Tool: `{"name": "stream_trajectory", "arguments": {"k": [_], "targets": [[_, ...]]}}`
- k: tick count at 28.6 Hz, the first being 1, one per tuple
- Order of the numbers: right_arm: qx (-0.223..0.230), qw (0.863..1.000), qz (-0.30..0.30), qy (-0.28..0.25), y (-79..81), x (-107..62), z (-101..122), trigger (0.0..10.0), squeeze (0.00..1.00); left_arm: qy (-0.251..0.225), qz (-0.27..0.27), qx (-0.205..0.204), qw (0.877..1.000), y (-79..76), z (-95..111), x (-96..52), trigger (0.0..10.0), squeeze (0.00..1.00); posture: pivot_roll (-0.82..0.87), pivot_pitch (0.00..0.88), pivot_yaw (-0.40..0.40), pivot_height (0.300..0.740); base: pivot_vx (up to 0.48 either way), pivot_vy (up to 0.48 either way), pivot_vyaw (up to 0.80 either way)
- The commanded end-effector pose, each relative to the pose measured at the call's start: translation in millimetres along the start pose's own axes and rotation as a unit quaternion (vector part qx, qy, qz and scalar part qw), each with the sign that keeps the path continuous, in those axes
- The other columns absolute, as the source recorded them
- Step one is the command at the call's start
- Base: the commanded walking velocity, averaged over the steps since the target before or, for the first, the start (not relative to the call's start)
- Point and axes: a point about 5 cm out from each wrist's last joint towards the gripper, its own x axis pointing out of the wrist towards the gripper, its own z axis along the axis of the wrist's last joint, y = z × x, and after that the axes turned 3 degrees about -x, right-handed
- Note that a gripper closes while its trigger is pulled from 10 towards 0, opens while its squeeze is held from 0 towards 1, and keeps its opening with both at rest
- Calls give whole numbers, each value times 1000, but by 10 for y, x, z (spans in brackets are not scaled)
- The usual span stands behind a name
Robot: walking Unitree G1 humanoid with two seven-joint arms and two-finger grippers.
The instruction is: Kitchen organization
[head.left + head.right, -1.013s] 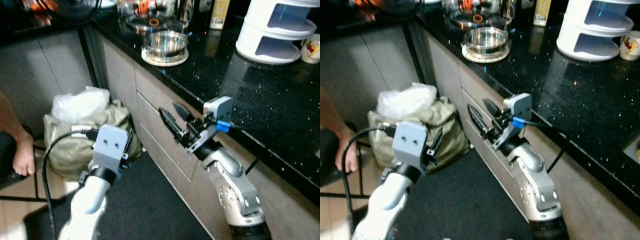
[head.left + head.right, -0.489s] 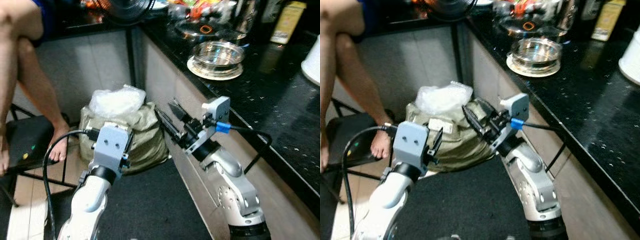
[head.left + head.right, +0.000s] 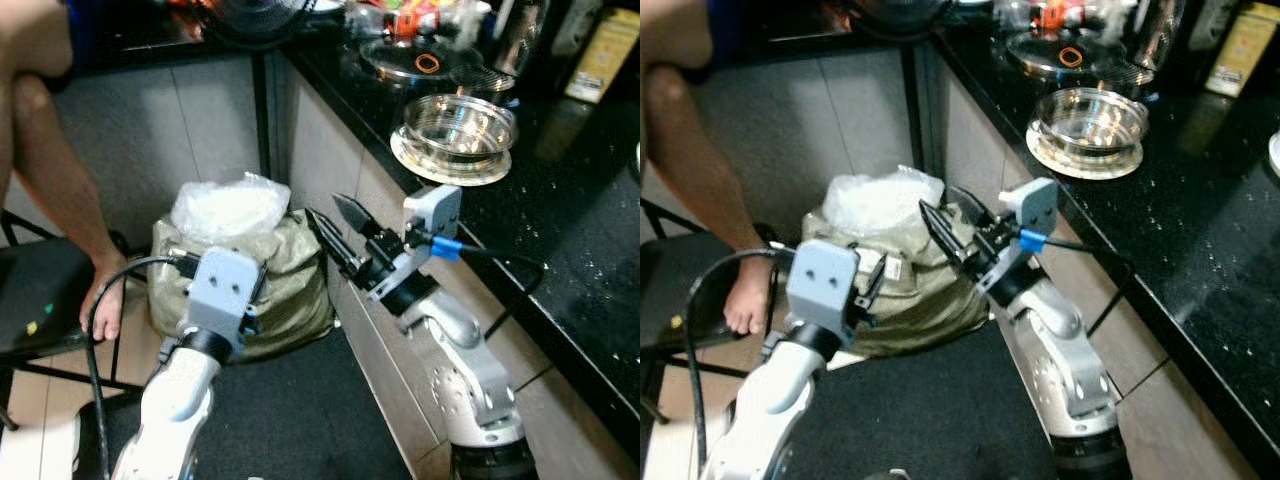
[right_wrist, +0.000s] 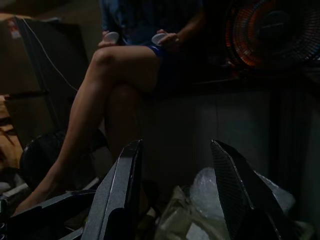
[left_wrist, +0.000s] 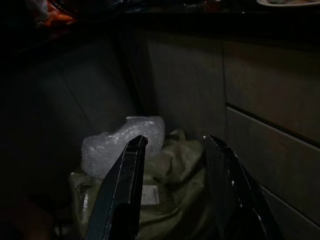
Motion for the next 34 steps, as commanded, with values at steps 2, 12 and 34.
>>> {"name": "stream_trajectory", "arguments": {"k": [2,12,34], "targets": [[1,1000,-3,7,-13,15,-5,10000,0,4,-6,-1,1000,-26,-20,-7,10000,0,108,40,-6,740,300,0,0],[-3,1000,-13,18,-44,19,-29,10000,0,4,-8,0,1000,-30,-21,-8,10000,0,109,38,-4,740,299,0,0],[-3,1000,-12,7,-66,81,77,10000,0,3,-12,1,1000,-41,-29,-1,10000,0,106,24,-5,740,298,0,0]]}}
